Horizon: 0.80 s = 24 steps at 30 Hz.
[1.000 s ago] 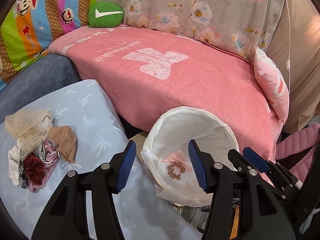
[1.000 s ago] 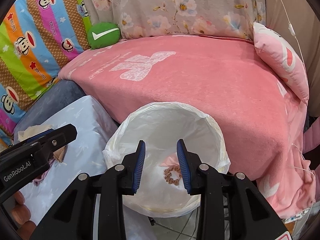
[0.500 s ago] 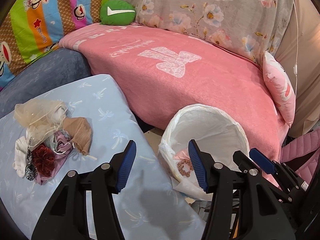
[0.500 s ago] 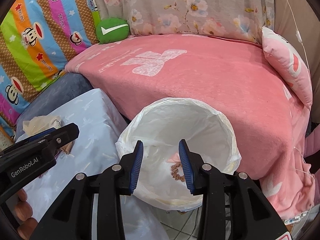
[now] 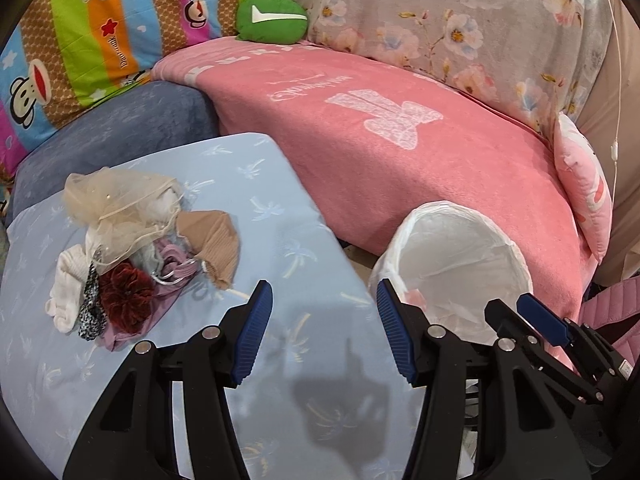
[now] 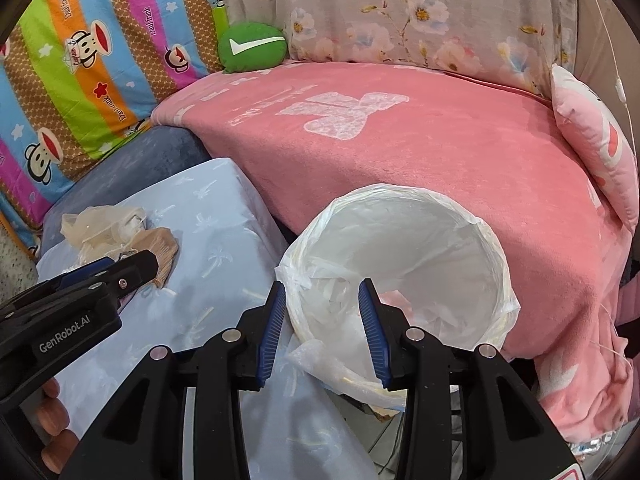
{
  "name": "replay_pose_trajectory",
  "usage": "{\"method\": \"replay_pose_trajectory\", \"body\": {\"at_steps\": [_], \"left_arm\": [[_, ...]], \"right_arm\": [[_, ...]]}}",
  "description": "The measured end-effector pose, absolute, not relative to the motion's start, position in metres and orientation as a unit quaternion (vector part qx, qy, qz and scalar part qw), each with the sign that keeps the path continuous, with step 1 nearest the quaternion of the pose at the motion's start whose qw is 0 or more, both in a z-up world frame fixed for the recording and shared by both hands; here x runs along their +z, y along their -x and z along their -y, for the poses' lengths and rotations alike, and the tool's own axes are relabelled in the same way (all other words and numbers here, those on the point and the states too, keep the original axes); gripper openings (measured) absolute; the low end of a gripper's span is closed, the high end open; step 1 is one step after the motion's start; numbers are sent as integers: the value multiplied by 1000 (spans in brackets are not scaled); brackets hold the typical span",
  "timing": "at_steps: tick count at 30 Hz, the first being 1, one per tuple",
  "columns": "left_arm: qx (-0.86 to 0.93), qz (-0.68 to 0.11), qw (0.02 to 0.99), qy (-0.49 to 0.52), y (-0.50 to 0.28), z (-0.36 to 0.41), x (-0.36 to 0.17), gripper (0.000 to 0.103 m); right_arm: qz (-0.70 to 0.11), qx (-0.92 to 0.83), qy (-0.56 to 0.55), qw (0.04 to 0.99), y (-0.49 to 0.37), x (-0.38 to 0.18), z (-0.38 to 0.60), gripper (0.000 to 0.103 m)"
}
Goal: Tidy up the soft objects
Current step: 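Move both open tools back toward the fabric pile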
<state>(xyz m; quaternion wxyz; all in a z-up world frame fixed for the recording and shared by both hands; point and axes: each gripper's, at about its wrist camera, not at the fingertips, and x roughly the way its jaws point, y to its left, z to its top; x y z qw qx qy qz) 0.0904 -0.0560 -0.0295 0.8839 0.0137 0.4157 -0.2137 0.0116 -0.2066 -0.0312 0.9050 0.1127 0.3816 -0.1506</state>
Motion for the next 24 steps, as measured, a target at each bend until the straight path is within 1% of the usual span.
{"method": "replay_pose_trajectory", "body": {"at_steps": [6, 12, 14, 16, 24], "left_arm": [[-193, -420, 887, -7, -92, 34, -35, 52], [-174, -422, 890, 0, -93, 12, -39, 59], [-169, -424, 890, 2, -95, 4, -41, 60], [-164, -426, 890, 5, -96, -2, -43, 60], [-140, -431, 891, 15, -101, -36, -48, 60]], "right_arm": [[-386, -138, -105, 906, -17, -31, 190, 38], [-390, -125, -94, 907, -24, -32, 171, 40], [-391, -121, -90, 908, -26, -32, 165, 43], [-390, -119, -86, 909, -27, -32, 159, 45], [-397, -100, -74, 910, -38, -34, 131, 45]]}}
